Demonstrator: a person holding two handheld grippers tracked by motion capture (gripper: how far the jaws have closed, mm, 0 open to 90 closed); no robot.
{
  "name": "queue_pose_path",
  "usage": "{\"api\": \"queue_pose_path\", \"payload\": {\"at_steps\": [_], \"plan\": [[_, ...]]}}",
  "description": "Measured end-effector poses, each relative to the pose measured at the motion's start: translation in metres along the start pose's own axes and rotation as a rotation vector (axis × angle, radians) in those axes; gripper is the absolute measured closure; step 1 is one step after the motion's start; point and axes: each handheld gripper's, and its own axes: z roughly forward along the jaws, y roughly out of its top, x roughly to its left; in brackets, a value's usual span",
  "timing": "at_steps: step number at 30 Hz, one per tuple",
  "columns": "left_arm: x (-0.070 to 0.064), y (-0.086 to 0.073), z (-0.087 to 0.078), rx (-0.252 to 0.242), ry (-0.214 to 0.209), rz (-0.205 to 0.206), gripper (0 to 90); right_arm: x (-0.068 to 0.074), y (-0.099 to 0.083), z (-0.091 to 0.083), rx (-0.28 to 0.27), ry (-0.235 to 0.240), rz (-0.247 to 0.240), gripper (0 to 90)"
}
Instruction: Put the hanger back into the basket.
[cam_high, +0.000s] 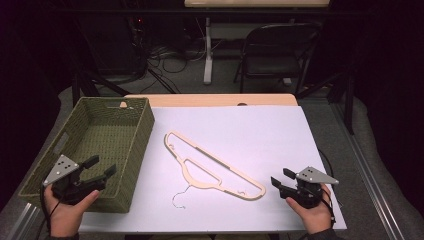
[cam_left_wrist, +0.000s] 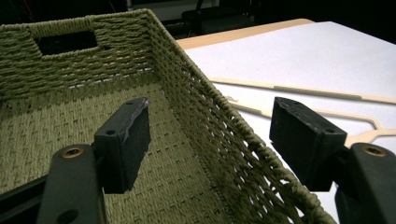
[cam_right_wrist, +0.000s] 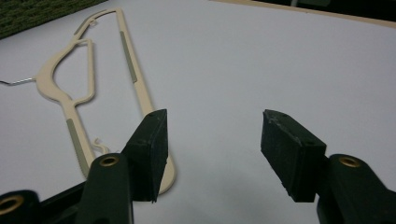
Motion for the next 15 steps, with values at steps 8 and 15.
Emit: {"api": "queue_pose_path", "payload": {"at_steps": [8, 15], "plan": [[-0.003, 0.004, 0.002, 0.014, -0.049, 0.0, 25.5, 0.01, 0.007, -0.001, 0.055, 0.011, -0.023, 41.0], [0.0, 0.007, -0.001, 0.008, -0.053, -0.033, 24.5, 0.014, 0.018, -0.001, 0.095, 0.034, -0.065, 42.3]]}}
